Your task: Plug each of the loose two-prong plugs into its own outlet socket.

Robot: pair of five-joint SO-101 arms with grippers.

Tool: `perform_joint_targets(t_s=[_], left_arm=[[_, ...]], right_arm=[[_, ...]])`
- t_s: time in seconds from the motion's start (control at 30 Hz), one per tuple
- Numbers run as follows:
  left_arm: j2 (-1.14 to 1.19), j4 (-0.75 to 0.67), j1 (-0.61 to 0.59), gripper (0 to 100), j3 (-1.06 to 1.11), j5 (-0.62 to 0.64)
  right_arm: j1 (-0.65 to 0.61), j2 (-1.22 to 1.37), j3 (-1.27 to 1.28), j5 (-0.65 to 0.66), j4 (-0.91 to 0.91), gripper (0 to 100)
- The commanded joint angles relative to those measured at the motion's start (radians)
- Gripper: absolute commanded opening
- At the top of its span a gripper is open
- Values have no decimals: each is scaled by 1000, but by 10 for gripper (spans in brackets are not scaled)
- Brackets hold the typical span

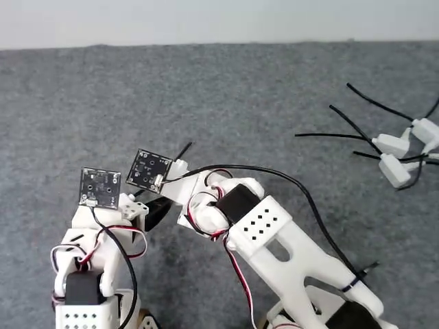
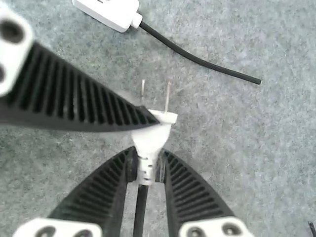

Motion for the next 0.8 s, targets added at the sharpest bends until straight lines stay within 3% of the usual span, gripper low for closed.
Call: perform_joint_targets(t_s=[0.0, 0.57, 0.77], left_arm=[[-3, -48, 3, 408, 15, -15], [-9, -132, 2, 408, 90, -15], [-3, -187, -109, 408, 90, -9]], right_arm=[[-8, -107, -3, 8, 16, 9], [-13, -234, 38, -20, 39, 9], [-13, -234, 38, -20, 39, 9]])
